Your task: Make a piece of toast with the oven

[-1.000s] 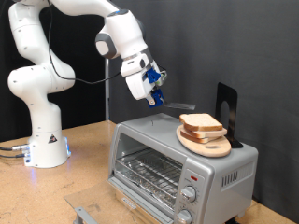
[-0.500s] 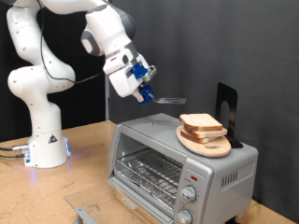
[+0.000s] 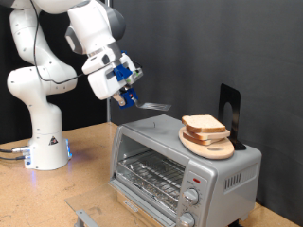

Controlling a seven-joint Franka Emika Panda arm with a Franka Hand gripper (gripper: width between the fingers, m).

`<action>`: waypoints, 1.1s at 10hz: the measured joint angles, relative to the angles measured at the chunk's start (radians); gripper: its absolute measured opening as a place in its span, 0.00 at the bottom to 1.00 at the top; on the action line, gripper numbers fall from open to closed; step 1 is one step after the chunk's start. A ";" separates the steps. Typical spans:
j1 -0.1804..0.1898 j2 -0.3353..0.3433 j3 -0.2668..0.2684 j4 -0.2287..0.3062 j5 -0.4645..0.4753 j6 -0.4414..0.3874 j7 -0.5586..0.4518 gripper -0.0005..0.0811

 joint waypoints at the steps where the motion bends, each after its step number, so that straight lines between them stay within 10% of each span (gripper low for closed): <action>1: -0.012 0.002 -0.016 -0.001 -0.005 0.000 -0.018 0.47; 11: -0.028 0.086 -0.070 0.058 -0.117 -0.039 -0.266 0.48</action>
